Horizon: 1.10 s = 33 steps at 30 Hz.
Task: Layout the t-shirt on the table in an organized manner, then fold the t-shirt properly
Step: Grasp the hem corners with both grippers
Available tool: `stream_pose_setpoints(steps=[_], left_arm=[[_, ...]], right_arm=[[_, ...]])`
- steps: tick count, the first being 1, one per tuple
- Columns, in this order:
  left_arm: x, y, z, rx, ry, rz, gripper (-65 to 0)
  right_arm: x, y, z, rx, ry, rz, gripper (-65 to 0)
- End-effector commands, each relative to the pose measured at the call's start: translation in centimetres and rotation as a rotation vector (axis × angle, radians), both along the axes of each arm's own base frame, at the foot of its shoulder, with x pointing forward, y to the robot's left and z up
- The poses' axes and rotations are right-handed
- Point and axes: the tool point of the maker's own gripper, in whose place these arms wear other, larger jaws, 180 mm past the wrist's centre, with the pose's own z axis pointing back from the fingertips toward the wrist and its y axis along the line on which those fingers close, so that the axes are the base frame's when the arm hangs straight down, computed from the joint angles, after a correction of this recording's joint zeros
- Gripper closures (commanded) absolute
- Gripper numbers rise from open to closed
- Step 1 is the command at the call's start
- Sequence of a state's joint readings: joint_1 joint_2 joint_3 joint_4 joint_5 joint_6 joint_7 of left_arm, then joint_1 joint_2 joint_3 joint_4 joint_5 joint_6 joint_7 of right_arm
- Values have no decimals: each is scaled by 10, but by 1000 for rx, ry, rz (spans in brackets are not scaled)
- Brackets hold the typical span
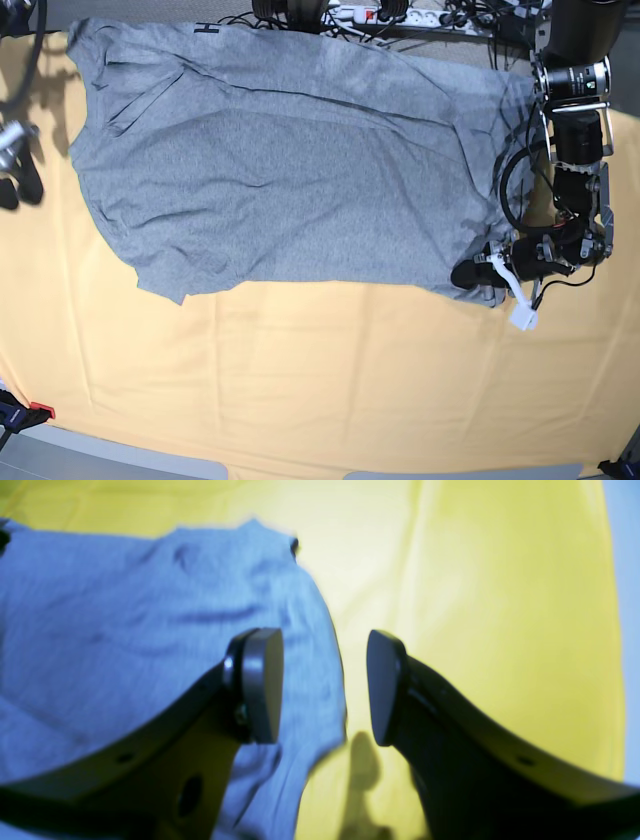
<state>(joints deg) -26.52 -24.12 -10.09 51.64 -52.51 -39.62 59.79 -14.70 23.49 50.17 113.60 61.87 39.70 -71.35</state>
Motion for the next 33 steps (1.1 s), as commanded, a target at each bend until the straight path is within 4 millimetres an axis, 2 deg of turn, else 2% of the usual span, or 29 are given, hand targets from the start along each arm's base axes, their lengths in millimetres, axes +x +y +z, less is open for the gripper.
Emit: stream_pose_setpoints(steps=[1,3,9,12,15,19,22,27,33], left_arm=[[15,6,24,-13,-73,13,0],[15,6,24,-12,-73,13,0],[15,6,24,-11,-71,12,0],[15,6,24,-12,-72,12,0],[15,6,24,-12,-71,12,0],[15,6,24,-11,-71,11,0],[15,6,24,-11,-71,12,0],[11,6,20,-4,-55,4,0],[11,5,21,-13,-55,3,0]], right_arm=[[8,-2,4,-72,0,16,-296],[17,-2,-11,-181,52,27,-296],[47,11,-25,-471,6,100,-296],[57,4,-25,-577,-11,28,-296],[71,2,-15,-570,-58,-71,-298],[90,9,-10,-428,-94,-107,-357],[108,2,-29,-309,-52,-125,-379],[137,-5,-67,24,59,-114,-379],[150,-7,-80,412,111,-71,-379]])
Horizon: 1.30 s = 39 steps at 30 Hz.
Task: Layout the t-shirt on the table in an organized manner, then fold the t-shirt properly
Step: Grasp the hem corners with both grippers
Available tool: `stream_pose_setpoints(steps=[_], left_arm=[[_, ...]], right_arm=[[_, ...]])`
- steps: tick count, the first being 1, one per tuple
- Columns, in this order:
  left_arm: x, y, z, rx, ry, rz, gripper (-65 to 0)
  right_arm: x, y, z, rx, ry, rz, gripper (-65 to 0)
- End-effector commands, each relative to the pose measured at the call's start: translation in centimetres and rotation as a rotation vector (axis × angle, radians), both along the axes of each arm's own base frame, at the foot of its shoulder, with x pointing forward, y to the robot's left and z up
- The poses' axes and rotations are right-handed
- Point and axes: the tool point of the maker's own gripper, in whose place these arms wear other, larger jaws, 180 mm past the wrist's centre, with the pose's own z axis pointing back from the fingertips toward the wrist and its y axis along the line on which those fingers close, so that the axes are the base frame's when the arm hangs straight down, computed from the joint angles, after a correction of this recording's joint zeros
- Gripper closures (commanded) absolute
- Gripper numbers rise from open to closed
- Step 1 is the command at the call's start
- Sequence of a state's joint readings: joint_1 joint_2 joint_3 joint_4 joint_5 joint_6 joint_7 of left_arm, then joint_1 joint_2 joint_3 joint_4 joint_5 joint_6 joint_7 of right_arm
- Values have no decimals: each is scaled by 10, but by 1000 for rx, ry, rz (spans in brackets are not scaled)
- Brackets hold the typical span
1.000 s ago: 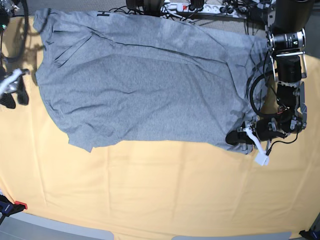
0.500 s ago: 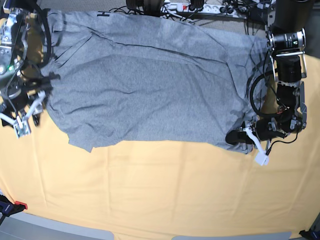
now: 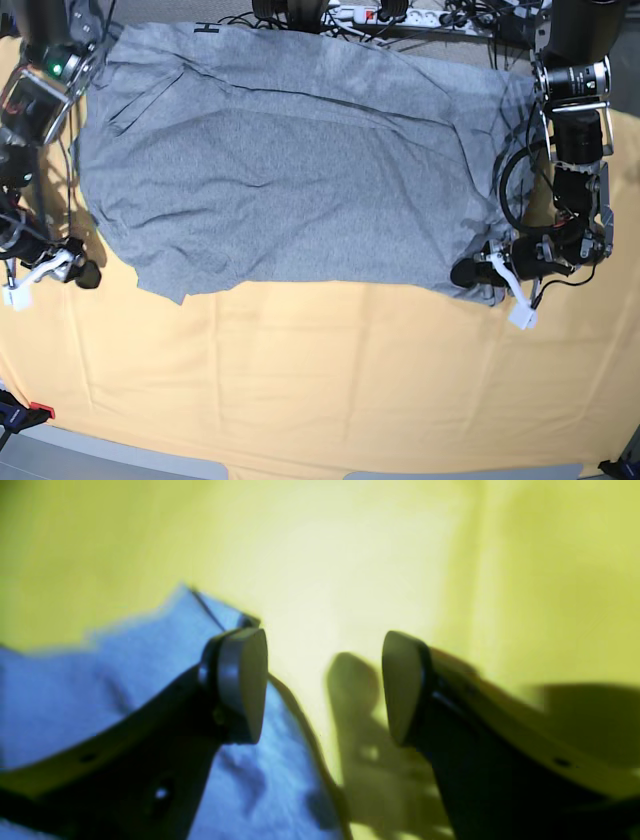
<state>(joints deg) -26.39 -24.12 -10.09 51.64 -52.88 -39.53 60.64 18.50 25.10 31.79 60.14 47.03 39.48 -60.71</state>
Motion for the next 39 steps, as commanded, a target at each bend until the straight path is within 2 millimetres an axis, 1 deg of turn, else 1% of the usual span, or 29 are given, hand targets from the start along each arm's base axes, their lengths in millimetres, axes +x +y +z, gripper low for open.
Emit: stream_pose_setpoints(steps=[1,3,6,8,12,18,22,24,26,31,32,35,39], left_arm=[[13,5,22,-13,-66,8,0],[13,5,22,-12,-65,7,0],[13,5,23,-18,-67,8,0],[14,4,24,-24,-69,9,0],[14,4,24,-23,-69,9,0],[14,3,27,-41,-76,11,0],[16,3,30,-44,-82,12,0],[16,3,30,-45,-82,12,0],[16,3,30,-44,-82,12,0],[17,3,31,-45,-85,12,0],[17,3,31,-45,-86,13,0],[19,4,33,-50,-98,22,0],[26,8,43,-54,-131,38,0]], right_arm=[[9,-10,16,16,-44,-13,-379],[4,-13,0,59,5,-30,-379],[-6,-7,-21,100,78,-25,-379],[-12,-4,-29,110,113,-15,-379],[-21,2,-38,103,156,14,-377],[-39,47,-48,159,282,203,-376],[-46,64,-56,142,327,279,-374],[-48,69,-59,131,343,302,-341],[-46,71,-60,127,337,305,-278],[-28,64,-51,121,249,247,-17],[-24,63,-50,120,230,235,0],[-14,56,-48,75,195,206,0],[1,45,-41,-7,165,189,0]])
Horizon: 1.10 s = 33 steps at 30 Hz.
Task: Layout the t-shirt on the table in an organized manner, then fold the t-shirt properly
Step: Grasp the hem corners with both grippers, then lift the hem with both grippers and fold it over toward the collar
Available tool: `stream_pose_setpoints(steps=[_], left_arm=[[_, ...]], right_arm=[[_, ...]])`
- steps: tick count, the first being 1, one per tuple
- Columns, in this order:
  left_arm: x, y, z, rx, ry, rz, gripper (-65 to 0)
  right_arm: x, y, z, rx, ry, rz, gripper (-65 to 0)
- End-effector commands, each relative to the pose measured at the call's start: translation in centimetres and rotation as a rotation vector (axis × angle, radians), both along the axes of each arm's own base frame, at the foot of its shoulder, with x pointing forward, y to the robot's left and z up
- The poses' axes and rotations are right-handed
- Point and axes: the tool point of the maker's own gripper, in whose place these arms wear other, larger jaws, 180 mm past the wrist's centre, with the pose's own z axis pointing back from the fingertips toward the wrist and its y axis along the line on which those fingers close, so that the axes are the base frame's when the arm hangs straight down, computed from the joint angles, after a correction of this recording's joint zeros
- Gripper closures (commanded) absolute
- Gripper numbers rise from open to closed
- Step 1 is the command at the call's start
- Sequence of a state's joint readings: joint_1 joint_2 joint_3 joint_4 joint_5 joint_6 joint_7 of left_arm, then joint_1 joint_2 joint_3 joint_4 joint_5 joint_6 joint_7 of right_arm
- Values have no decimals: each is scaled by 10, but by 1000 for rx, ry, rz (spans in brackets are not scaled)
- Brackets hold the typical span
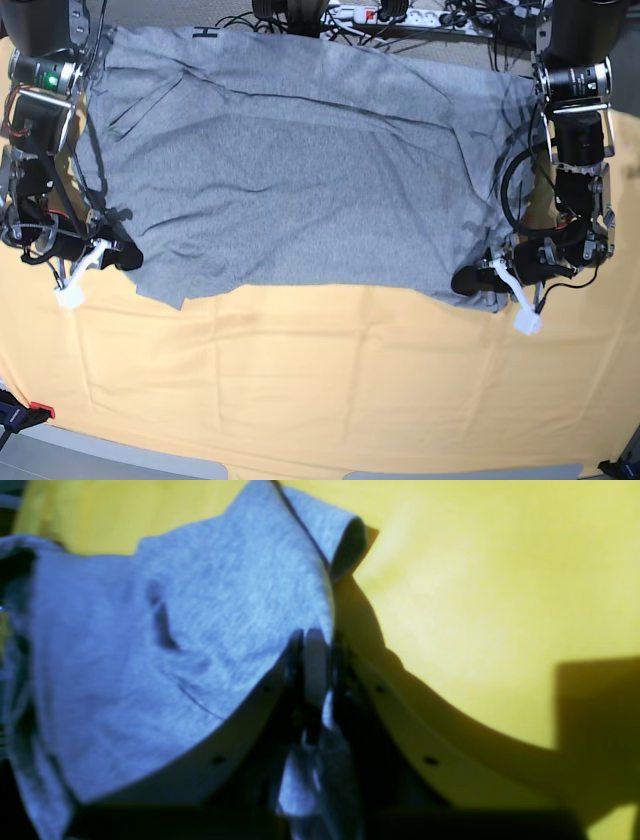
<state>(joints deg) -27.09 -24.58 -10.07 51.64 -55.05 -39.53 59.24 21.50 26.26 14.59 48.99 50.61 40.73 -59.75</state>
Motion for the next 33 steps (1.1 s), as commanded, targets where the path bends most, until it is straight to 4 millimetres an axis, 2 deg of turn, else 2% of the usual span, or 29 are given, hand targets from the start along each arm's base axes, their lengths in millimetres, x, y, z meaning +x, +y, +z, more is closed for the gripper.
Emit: stream_pose_setpoints(steps=[1,5,13,18,25,33], left_arm=[[19,8,32,-14,-95,20,0],[32,11,46,13,-136,25,0],[65,18,93,63,-260,45,0],[77,21,112,66,-324,70,0],[82,26,114,105,-358,91,0],[75,20,108,85,-305,56,0]], right_arm=[[11,-17,12,-61,-24,-19,0],[29,-22,27,-105,-67,-20,0],[63,-31,67,-155,-151,-22,0],[78,-36,85,-190,-202,-34,0],[91,-44,97,-241,-265,-58,0],[89,-45,96,-257,-257,-51,0]])
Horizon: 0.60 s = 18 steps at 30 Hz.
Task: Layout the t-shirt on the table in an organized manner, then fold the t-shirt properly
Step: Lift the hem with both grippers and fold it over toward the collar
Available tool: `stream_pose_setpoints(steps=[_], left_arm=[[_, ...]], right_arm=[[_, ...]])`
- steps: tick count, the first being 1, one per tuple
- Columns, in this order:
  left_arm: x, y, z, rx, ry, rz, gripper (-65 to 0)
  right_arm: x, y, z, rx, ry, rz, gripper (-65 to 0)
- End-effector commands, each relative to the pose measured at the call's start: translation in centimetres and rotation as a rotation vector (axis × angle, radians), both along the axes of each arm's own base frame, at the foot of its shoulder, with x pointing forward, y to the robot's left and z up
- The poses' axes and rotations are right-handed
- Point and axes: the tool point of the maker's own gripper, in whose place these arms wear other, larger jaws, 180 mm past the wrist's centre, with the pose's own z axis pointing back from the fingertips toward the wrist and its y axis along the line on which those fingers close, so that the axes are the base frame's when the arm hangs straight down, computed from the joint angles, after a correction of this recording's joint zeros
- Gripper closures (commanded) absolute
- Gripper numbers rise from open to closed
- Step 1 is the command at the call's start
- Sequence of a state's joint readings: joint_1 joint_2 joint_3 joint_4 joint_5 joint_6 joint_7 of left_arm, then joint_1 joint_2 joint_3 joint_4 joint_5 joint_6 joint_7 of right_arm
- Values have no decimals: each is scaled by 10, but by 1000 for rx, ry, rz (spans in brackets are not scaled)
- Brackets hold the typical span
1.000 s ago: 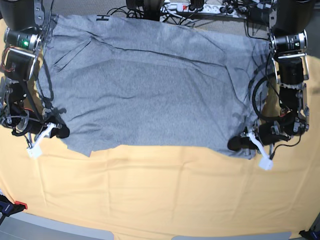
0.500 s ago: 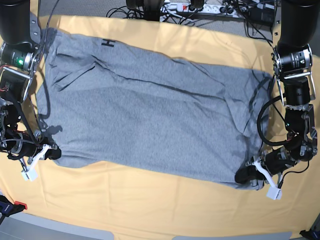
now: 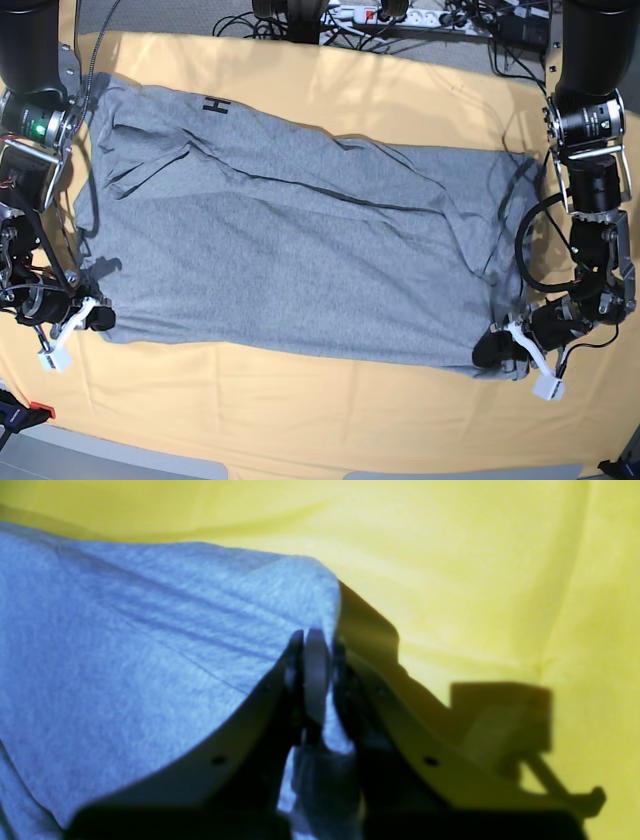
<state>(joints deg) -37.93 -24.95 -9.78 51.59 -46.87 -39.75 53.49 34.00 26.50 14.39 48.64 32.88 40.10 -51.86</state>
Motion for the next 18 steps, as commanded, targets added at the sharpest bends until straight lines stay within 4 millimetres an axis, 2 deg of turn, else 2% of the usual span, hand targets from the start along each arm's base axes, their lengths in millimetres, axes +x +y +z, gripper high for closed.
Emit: stream_pose_setpoints(steps=[1,7,14,18], left_arm=[[9,3,31,-29,-66,-2,0],[-13,-14,26,-113,40,-109,0],[-42,-32,26,-221,121,-243,0],[-53,-23,30,-310,112,-239,0]], right_arm=[[13,-12,29,-22,-75,-16,0],[-8,6,33,-3,-76,51,0],[-42,21,34,-113,-127,130,0],[-62,28,32,-183,-120,175,0]])
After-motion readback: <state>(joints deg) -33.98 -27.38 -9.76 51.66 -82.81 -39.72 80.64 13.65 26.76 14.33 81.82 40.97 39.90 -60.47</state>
